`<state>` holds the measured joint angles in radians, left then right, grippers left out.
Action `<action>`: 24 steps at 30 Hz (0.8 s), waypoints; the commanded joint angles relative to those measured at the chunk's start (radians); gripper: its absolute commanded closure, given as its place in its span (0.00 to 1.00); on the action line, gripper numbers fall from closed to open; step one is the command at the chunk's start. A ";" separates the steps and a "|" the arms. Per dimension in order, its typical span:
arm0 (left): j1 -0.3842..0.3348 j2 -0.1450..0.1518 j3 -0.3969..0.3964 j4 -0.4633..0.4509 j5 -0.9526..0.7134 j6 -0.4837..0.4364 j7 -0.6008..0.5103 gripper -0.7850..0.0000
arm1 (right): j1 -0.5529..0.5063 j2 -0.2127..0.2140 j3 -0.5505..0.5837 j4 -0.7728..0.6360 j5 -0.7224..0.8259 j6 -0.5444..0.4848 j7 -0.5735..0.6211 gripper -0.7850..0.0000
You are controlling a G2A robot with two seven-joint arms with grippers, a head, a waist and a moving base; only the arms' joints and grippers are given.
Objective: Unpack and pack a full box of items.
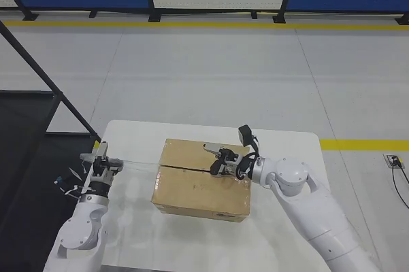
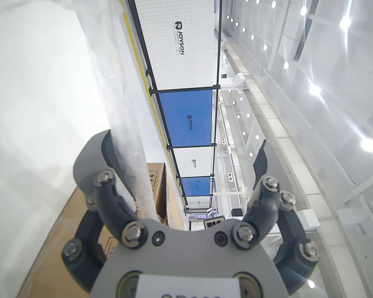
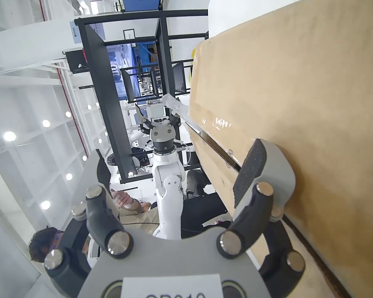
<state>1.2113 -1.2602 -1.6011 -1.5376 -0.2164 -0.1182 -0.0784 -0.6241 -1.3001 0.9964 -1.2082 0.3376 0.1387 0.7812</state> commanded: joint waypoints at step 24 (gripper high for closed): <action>0.028 -0.005 0.011 -0.061 0.108 -0.046 0.067 0.00 | -0.030 0.003 0.022 -0.002 -0.018 -0.020 0.035 0.00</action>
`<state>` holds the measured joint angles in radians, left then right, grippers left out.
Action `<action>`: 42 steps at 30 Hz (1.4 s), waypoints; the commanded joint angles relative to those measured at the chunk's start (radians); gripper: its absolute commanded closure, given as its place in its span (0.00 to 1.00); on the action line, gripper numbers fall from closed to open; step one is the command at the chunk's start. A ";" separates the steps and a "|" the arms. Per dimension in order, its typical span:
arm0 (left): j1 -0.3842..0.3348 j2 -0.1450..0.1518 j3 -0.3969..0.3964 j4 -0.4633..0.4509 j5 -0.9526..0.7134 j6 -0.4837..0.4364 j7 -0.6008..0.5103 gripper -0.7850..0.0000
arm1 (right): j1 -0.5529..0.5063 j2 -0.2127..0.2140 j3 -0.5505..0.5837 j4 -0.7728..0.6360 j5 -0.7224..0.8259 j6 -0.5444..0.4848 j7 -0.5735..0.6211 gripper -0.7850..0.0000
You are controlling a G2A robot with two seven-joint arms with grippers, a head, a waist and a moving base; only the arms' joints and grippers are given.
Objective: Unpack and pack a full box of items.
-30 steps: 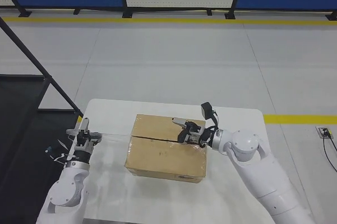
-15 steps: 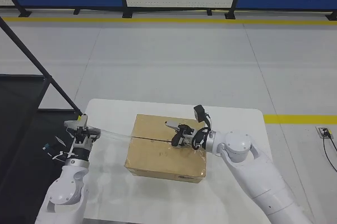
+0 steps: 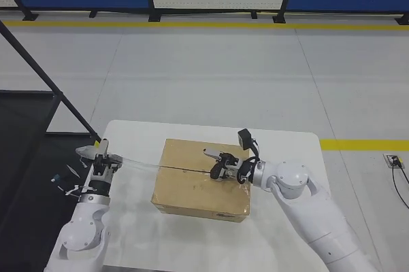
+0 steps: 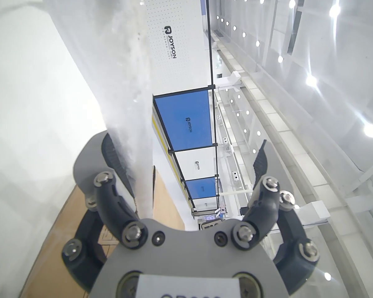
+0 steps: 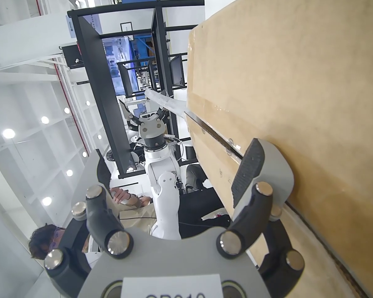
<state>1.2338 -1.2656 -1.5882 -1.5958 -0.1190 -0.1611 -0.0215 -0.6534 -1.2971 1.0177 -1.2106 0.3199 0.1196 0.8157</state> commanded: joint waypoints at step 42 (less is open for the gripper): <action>-0.020 -0.026 0.177 0.160 -0.002 0.080 -0.185 0.00 | -0.010 -0.001 0.015 -0.025 -0.027 0.008 0.006 0.00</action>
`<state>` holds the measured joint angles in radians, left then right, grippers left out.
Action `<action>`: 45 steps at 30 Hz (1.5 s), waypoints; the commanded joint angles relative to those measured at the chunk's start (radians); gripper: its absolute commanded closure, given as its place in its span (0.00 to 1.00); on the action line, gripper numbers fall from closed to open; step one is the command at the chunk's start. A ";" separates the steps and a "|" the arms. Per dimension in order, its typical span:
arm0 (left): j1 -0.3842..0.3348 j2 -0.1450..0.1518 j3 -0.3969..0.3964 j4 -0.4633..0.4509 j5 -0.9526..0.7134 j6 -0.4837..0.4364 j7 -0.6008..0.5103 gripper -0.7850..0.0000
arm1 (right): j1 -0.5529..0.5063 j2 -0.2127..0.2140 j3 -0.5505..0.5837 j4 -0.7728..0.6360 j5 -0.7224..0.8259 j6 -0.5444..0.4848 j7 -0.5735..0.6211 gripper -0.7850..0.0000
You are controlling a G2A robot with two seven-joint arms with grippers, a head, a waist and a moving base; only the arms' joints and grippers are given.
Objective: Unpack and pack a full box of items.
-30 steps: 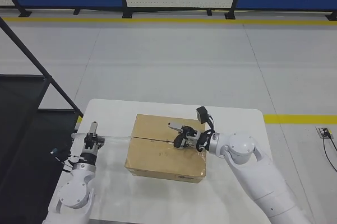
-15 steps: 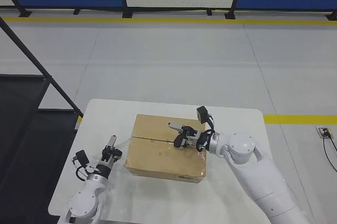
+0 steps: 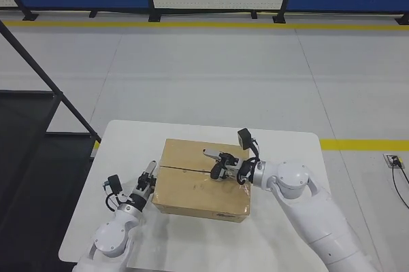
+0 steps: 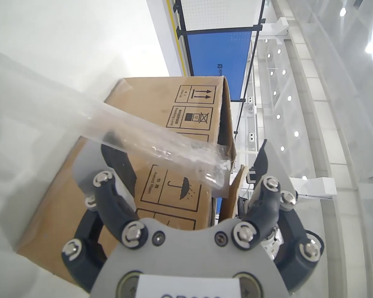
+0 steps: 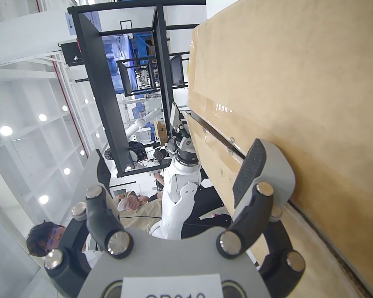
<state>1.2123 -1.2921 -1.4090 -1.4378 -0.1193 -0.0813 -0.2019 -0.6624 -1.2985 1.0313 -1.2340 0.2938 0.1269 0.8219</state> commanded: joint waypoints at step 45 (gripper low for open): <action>0.025 -0.009 -0.080 -0.249 0.167 -0.053 0.227 0.00 | 0.031 -0.008 0.004 0.057 0.005 -0.007 0.008 0.00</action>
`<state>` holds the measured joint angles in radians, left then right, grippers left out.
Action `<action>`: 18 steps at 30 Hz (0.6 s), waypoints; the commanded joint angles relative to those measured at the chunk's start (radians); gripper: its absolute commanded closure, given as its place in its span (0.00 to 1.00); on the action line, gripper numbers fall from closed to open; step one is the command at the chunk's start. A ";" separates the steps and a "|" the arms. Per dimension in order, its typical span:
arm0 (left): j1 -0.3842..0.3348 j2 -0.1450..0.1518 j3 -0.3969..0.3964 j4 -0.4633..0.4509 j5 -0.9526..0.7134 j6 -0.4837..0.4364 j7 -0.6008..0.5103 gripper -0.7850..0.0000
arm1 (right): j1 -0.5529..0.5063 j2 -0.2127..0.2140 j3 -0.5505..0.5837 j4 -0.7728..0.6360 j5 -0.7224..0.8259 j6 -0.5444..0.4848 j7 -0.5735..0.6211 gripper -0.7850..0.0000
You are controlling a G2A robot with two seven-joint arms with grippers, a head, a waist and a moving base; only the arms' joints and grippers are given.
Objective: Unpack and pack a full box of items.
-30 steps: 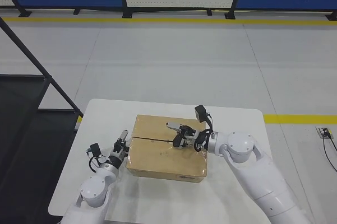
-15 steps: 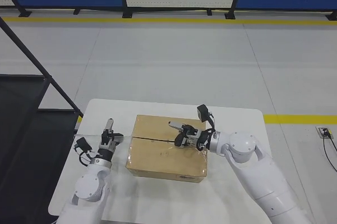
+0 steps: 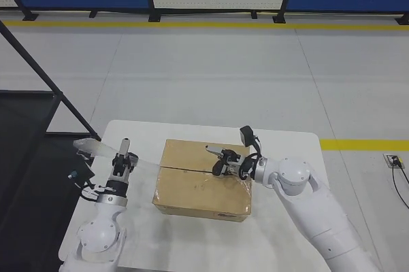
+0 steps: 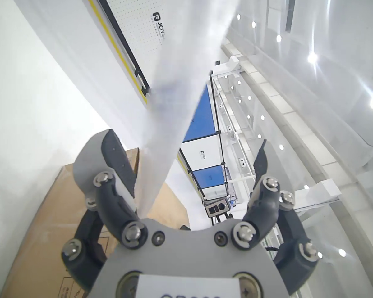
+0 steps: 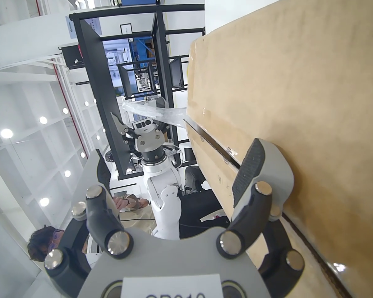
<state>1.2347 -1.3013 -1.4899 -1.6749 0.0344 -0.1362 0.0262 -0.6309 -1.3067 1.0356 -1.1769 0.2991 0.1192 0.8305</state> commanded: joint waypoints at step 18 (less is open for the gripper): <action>0.008 0.005 0.070 -0.139 0.264 -0.020 -0.087 0.00 | -0.043 0.012 0.047 -0.029 0.007 -0.038 0.007 0.00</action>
<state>1.2417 -1.2966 -1.4253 -1.8101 0.2831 -0.1517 -0.0561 -0.6698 -1.2956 1.0778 -1.2014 0.3057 0.0847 0.8393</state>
